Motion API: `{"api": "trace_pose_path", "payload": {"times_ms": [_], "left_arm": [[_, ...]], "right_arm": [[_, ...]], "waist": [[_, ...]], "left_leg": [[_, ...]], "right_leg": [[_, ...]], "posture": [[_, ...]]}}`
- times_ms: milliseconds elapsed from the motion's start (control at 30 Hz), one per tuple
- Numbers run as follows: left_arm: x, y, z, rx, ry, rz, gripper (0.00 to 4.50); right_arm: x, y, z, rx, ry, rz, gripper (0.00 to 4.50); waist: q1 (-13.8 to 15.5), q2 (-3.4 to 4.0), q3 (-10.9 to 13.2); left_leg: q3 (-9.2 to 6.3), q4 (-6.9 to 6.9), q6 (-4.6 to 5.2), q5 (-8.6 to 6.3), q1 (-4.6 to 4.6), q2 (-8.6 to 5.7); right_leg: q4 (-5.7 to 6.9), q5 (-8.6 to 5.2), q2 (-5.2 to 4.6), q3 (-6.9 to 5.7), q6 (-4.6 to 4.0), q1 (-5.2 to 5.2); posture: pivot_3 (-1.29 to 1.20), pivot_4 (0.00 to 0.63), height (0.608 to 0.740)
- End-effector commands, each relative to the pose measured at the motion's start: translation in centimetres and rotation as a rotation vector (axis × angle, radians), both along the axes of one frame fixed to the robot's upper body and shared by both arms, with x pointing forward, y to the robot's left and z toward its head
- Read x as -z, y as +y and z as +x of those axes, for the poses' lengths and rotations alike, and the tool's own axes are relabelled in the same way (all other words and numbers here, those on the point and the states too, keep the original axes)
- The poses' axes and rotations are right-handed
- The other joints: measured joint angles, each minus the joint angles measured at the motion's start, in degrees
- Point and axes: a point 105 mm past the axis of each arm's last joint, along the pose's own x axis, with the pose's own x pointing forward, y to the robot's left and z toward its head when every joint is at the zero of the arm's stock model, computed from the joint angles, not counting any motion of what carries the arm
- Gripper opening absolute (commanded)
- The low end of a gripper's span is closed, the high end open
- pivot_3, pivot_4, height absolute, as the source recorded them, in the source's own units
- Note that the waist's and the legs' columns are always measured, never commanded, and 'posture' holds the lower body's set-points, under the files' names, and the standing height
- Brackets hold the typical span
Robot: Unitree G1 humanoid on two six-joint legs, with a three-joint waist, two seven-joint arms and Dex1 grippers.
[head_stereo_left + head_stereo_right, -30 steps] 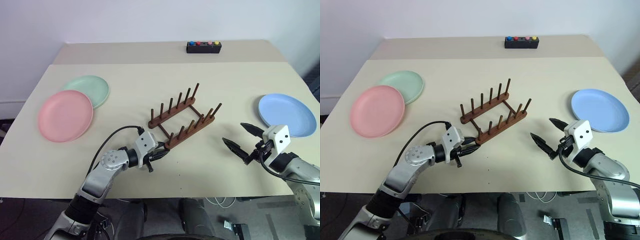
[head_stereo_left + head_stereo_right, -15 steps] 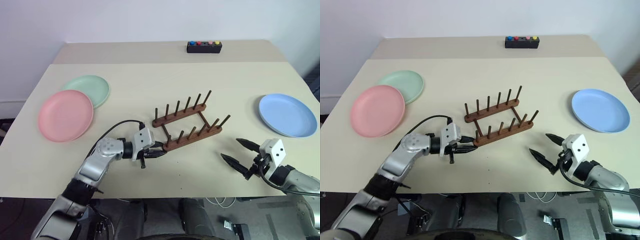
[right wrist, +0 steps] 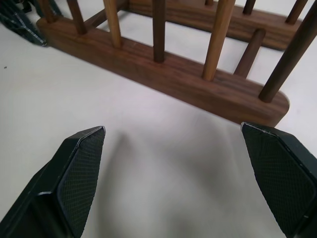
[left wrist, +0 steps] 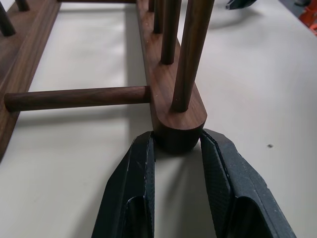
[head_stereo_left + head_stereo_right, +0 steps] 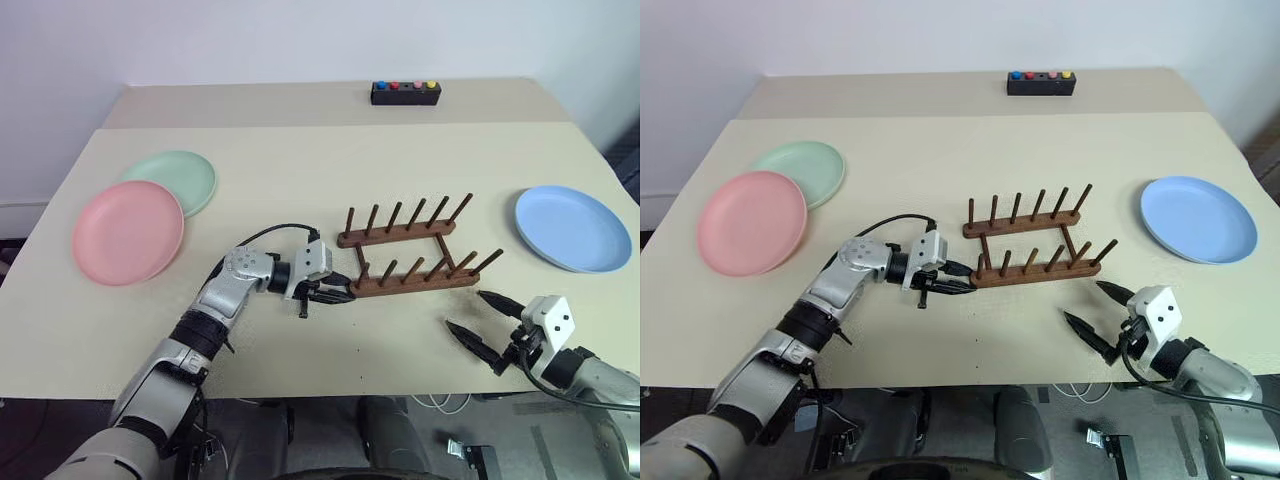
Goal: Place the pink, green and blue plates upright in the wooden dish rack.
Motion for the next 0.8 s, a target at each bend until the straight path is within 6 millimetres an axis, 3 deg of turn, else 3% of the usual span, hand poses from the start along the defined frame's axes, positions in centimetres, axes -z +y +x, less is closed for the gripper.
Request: {"api": "trace_pose_path", "payload": {"times_ms": [33,67,100,200,300,333,400,500,567,667,733,800], "left_arm": [[-0.8,0.0,0.6,0.004,-0.039,-0.015,0.79],[-0.8,0.1,0.7,-0.001,-0.034,-0.017,0.79],[-0.8,0.2,0.9,-0.015,-0.032,-0.024,1.59],[-1.0,0.5,1.3,-0.054,-0.035,-0.043,2.6],[-1.1,1.0,1.4,-0.083,-0.04,-0.051,4.17],[-1.2,1.3,1.4,-0.103,-0.033,-0.059,4.46],[-1.5,1.8,1.5,-0.143,-0.038,-0.072,4.46],[-1.6,2.6,1.1,-0.18,-0.037,-0.083,4.5],[-1.7,2.7,0.9,-0.186,-0.035,-0.083,4.5],[-1.6,3.3,-1.4,-0.176,0.005,-0.104,3.65],[-1.6,3.2,-2.5,-0.151,0.034,-0.102,2.74],[-1.6,3.2,-2.9,-0.147,0.047,-0.098,1.69]], "right_arm": [[-1.7,0.4,0.0,0.0,-0.063,-0.01,4.5],[-1.8,0.4,-0.1,0.002,-0.063,-0.011,4.5],[-1.9,0.5,-0.1,0.002,-0.064,-0.012,4.5],[-2.2,0.7,-0.1,0.002,-0.062,-0.019,4.5],[-2.5,0.7,0.1,0.007,-0.066,-0.022,4.5],[-2.6,0.7,0.2,0.013,-0.065,-0.021,4.5],[-2.6,0.5,0.5,0.026,-0.057,-0.025,4.5],[-2.6,0.4,0.6,0.034,-0.062,-0.033,3.74],[-2.6,0.4,0.7,0.035,-0.062,-0.033,2.72],[-2.0,0.5,0.7,0.027,-0.035,-0.044,1.15],[-1.9,0.5,0.8,0.026,-0.03,-0.051,0.19],[-1.8,0.5,0.8,0.026,-0.03,-0.052,0.0]], "waist": [[0.0,0.0,0.0],[0.0,0.0,0.0],[0.0,0.0,0.0],[0.1,0.0,0.0],[0.0,0.0,0.0],[0.0,0.0,0.0],[-0.1,0.0,0.0],[-0.1,0.01,0.0],[0.1,0.01,0.0],[0.0,0.02,0.0],[0.0,0.03,0.0],[0.1,0.02,0.0]], "left_leg": [[0.0,0.0,0.0,0.0,0.0,0.0],[0.0,-0.01,0.0,0.0,0.01,0.0],[-0.01,-0.01,0.0,0.0,0.0,0.0],[-0.01,0.0,0.0,0.0,0.0,0.0],[-0.01,0.0,0.0,0.0,0.0,0.0],[-0.01,-0.01,0.0,0.0,0.0,0.0],[-0.01,-0.02,0.0,0.0,0.0,0.0],[-0.02,-0.03,0.0,0.0,0.0,0.01],[-0.02,-0.02,0.0,0.0,0.0,0.01],[-0.02,-0.01,0.0,0.0,-0.01,0.0],[-0.02,-0.07,0.02,-0.02,0.0,0.01],[-0.03,-0.05,0.02,-0.01,-0.01,0.01]], "right_leg": [[0.01,0.0,0.0,0.0,0.0,0.0],[0.01,0.0,0.0,0.0,0.0,0.0],[0.01,0.0,0.0,0.0,0.01,0.0],[0.01,0.0,0.0,0.0,0.01,0.01],[0.01,0.0,0.0,0.0,0.02,0.0],[0.01,0.01,0.0,0.0,0.02,-0.01],[0.01,0.01,0.0,0.0,0.03,-0.01],[0.02,0.01,0.0,0.0,0.03,-0.03],[0.03,0.01,0.0,0.0,0.03,-0.03],[0.02,0.0,-0.02,0.01,0.02,0.0],[0.01,-0.01,-0.02,0.01,0.02,-0.03],[0.06,-0.01,-0.01,0.0,0.02,-0.06]], "posture": [[0.0,0.15,0.74],[0.0,0.15,0.74],[0.0,0.15,0.74],[0.0,0.15,0.74],[0.0,0.15,0.74],[0.0,0.15,0.74],[0.0,0.15,0.74],[0.0,0.15,0.74],[0.0,0.15,0.74],[0.0,0.15,0.74],[0.0,0.15,0.74],[0.0,0.15,0.74]]}}
